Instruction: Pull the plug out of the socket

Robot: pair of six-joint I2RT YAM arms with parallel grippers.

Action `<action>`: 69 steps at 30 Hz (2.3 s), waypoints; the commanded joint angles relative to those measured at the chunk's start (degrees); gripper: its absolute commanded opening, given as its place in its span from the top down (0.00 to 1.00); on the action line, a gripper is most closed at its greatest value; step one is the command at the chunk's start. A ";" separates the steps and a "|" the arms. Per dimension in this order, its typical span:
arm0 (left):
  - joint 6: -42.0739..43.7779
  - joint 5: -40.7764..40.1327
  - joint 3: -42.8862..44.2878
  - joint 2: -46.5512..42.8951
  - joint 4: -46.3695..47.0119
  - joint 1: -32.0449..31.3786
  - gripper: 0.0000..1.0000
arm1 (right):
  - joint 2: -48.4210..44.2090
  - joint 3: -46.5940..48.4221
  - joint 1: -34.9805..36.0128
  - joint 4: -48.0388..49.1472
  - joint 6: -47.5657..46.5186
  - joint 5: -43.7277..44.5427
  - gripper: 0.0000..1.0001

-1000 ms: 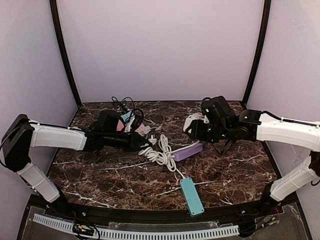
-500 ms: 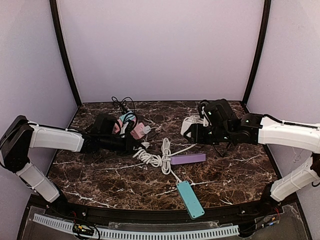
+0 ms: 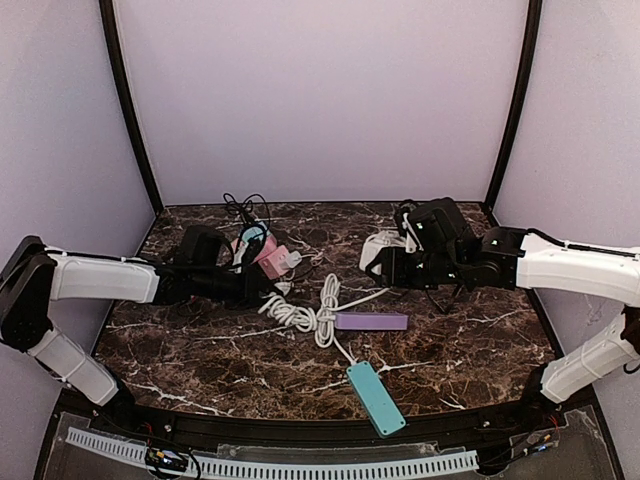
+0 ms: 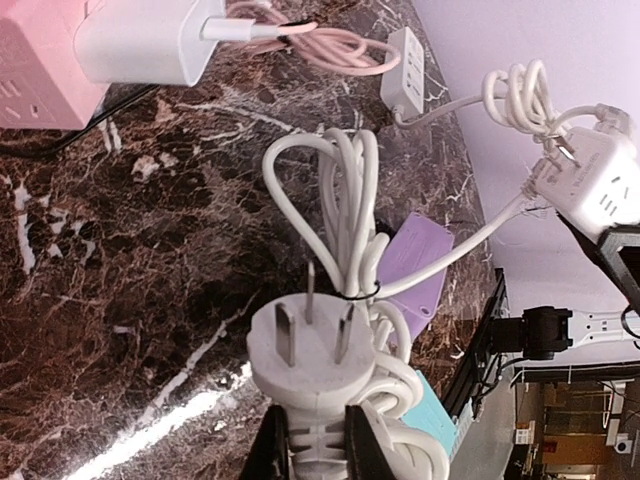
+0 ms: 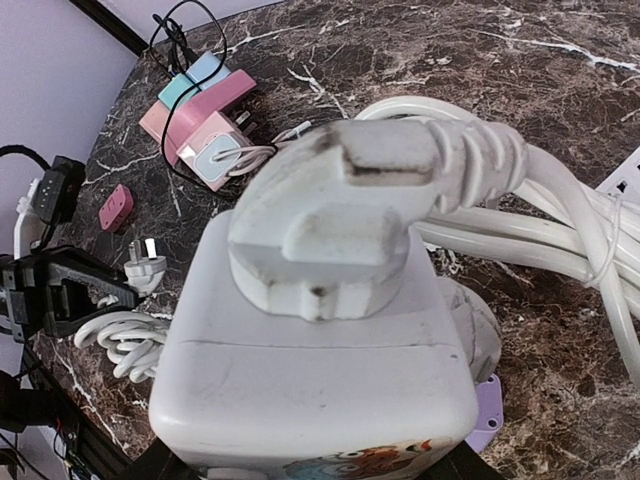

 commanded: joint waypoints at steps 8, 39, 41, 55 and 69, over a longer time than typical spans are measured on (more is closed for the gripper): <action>1.04 11.98 17.05 -8.65 -4.36 1.13 0.99 | 1.18 3.87 -0.92 -4.32 4.30 12.60 1.00; -0.96 -10.27 -2.81 -15.01 -8.27 1.27 0.99 | 8.07 7.15 -0.54 3.80 3.86 3.54 1.00; -3.35 -12.23 -6.72 -16.25 -7.43 1.30 0.99 | 8.13 6.84 -0.20 3.79 3.71 3.65 1.00; -5.41 -11.53 -12.43 -13.68 -10.54 1.27 0.73 | 9.07 7.04 3.69 4.64 0.10 4.17 1.00; 3.48 -17.72 -6.32 -20.92 -20.95 1.23 0.10 | 3.13 -1.27 4.20 19.28 -9.64 -4.81 1.00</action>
